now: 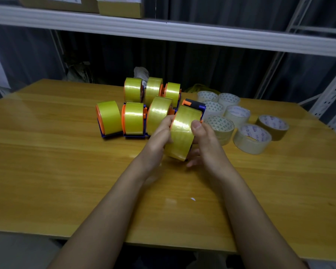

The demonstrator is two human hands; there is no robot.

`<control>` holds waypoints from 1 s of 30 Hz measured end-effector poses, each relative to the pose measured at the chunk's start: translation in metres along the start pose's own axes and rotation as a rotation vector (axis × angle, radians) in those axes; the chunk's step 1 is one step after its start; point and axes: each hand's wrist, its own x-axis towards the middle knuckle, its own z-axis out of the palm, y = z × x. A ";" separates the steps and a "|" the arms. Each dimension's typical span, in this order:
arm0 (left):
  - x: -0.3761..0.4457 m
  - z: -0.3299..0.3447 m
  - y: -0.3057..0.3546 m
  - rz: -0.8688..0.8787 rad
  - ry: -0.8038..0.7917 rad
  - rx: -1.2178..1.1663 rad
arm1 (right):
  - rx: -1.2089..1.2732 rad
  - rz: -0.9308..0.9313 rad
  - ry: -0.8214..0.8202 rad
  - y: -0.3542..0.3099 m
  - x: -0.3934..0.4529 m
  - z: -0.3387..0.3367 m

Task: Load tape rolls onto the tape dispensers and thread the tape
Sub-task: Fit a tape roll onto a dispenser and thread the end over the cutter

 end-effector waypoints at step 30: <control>-0.011 -0.003 -0.003 0.079 -0.049 -0.135 | 0.067 -0.088 -0.090 0.004 0.001 -0.005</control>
